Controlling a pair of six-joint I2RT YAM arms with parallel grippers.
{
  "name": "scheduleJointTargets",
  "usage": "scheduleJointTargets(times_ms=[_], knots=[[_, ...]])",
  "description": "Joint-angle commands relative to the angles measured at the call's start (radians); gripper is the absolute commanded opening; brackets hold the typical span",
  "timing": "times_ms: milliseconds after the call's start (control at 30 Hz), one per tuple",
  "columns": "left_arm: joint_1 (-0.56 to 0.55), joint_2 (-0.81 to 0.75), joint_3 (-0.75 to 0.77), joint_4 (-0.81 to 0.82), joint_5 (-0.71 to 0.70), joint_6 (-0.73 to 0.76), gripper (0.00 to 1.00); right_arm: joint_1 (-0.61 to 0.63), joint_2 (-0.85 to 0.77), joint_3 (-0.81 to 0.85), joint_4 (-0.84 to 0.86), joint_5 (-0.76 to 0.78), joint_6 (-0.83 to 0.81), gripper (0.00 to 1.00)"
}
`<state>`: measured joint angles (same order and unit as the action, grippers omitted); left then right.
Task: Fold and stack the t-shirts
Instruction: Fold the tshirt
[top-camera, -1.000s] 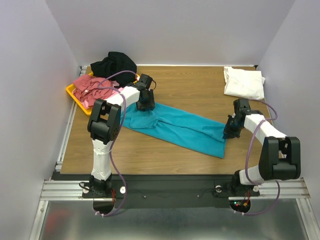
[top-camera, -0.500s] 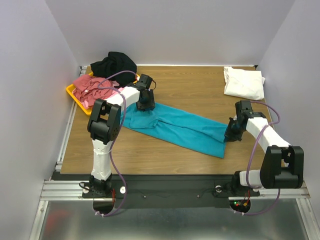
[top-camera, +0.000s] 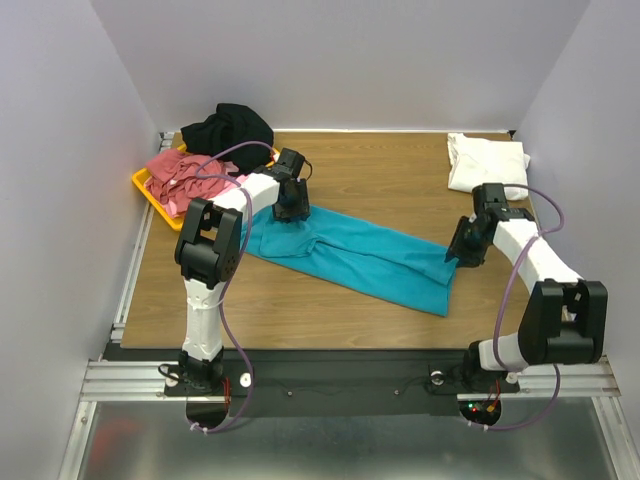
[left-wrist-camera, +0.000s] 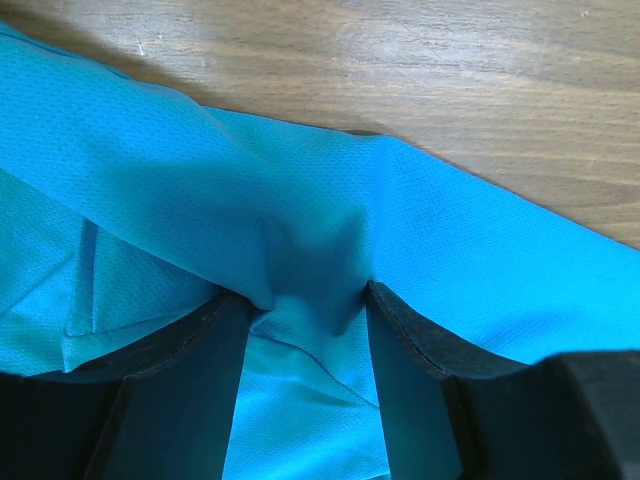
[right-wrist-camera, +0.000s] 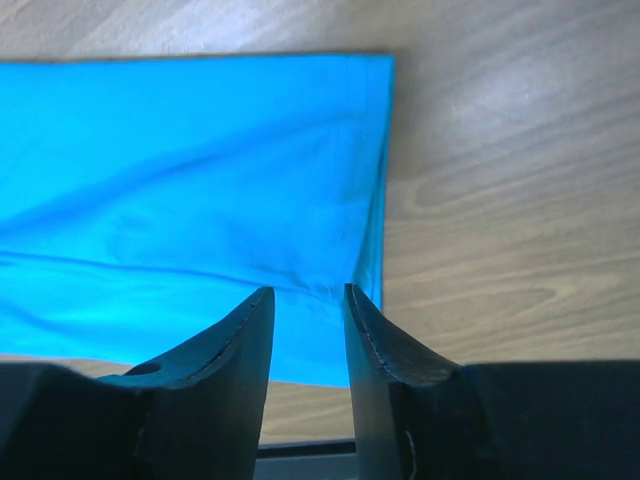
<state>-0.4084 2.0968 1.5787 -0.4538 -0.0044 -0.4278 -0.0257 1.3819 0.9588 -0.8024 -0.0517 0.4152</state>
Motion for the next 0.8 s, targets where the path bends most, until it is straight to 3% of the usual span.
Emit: scheduleJointTargets(times_ms=[0, 367, 767], knots=[[0.006, -0.023, -0.02, -0.02, 0.0, 0.003, 0.61, -0.005, 0.058, 0.029, 0.045, -0.002, -0.009, 0.39], [0.006, -0.012, -0.002, -0.026, -0.002, 0.003, 0.61, -0.005, 0.095, -0.071, 0.137, 0.001, -0.018, 0.38], [0.006, -0.009, 0.009, -0.037, 0.0, 0.008, 0.61, -0.005, 0.137, -0.072, 0.169, -0.004, -0.026, 0.25]])
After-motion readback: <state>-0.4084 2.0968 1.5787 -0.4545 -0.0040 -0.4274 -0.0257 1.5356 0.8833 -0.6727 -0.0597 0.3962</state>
